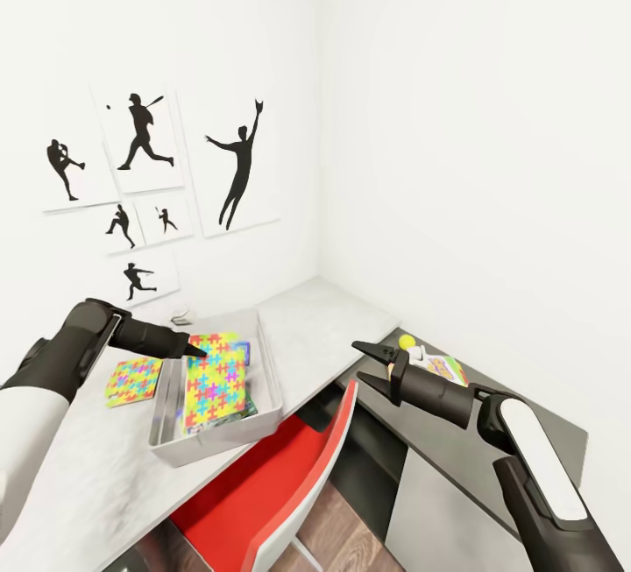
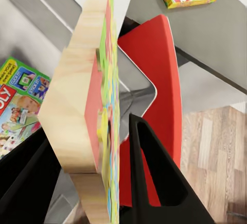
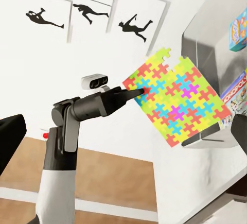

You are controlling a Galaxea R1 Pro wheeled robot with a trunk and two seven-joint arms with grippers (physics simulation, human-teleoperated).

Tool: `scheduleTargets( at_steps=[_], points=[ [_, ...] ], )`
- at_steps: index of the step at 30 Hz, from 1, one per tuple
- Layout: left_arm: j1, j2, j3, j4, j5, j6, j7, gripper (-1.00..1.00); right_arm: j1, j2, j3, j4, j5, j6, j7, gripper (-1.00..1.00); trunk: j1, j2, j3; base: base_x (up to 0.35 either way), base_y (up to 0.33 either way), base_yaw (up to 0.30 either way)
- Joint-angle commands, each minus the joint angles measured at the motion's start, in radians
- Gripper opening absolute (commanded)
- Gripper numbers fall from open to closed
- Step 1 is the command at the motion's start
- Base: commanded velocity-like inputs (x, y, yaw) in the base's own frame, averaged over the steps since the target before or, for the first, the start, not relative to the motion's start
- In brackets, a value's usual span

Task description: Put all the toys in the child's room - the three board games (two on the bed and one on the table), the two jigsaw puzzles on the table, and the tennis ball on the table - inside the toy box on the table in the child's room.

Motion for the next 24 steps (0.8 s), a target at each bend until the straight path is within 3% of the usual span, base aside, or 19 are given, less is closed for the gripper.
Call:
scheduleTargets(
  at_steps=[1,24],
  points=[
    [-0.001,-0.004,-0.001,0.004,-0.011,0.006,-0.009,-1.0,-0.001,0.0,0.001,-0.001,-0.01,0.001,-0.01,1.0,0.001,-0.002,-0.002,0.128,0.0,0.0],
    [-0.001,-0.011,0.001,0.011,-0.011,0.0,-0.006,-1.0,-0.001,0.005,0.002,-0.004,-0.012,0.001,-0.01,1.0,0.001,-0.002,-0.002,0.121,0.027,0.0]
  ],
)
